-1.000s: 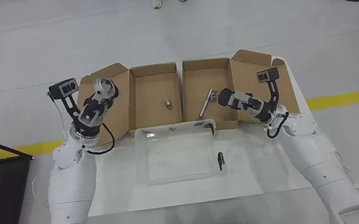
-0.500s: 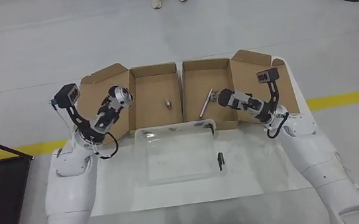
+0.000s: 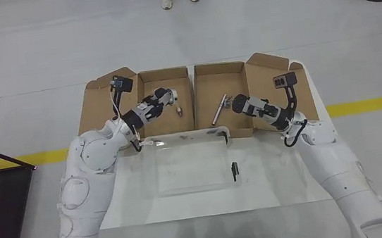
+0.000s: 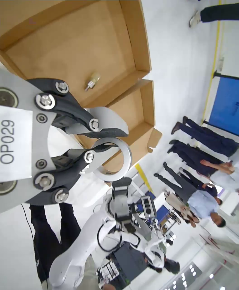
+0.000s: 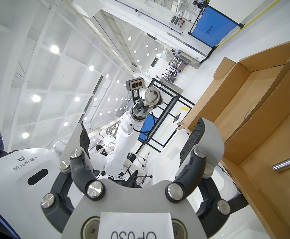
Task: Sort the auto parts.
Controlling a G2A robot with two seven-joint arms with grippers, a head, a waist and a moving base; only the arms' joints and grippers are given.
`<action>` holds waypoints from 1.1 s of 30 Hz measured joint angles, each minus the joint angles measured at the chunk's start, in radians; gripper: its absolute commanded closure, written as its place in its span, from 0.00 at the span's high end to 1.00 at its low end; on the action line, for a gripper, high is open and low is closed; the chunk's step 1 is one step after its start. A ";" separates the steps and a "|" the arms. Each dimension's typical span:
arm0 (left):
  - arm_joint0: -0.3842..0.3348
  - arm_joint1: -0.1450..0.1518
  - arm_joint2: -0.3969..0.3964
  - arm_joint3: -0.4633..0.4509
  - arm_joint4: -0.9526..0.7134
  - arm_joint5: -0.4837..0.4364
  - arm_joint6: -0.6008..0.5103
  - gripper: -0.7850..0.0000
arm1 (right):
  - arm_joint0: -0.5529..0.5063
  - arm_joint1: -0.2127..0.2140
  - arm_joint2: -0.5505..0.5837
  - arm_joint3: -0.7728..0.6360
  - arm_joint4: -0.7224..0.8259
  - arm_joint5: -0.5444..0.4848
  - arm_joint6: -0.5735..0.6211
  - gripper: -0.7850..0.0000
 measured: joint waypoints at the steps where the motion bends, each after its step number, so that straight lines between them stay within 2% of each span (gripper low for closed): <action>1: -0.010 -0.002 0.019 0.021 -0.029 -0.008 -0.031 0.00 | 0.000 0.000 0.000 0.000 0.000 0.000 0.000 1.00; 4: -0.015 -0.003 0.027 0.032 -0.138 -0.016 -0.062 0.00 | 0.000 0.000 0.000 0.000 0.000 0.000 0.000 1.00; 12: -0.014 -0.003 0.025 0.028 -0.138 -0.014 -0.050 0.00 | 0.000 0.000 0.000 0.000 0.000 0.000 0.000 1.00; 15: 0.000 0.000 0.027 -0.024 -0.039 0.023 0.043 0.00 | 0.000 0.000 0.000 0.000 0.000 0.000 0.000 1.00; 18: 0.007 -0.008 0.071 -0.034 0.179 0.115 0.195 0.00 | 0.000 0.000 0.000 0.000 0.000 0.000 0.000 1.00; 21: -0.036 -0.020 0.137 0.030 0.368 0.231 0.311 0.00 | 0.000 0.000 0.000 0.000 0.000 0.000 0.000 1.00; 25: -0.131 -0.046 0.229 0.197 0.480 0.355 0.396 0.00 | 0.000 0.000 0.000 0.000 0.000 0.000 0.000 1.00; 33: -0.307 -0.092 0.338 0.525 0.501 0.445 0.376 0.00 | 0.000 0.000 0.000 0.000 0.000 0.000 0.000 1.00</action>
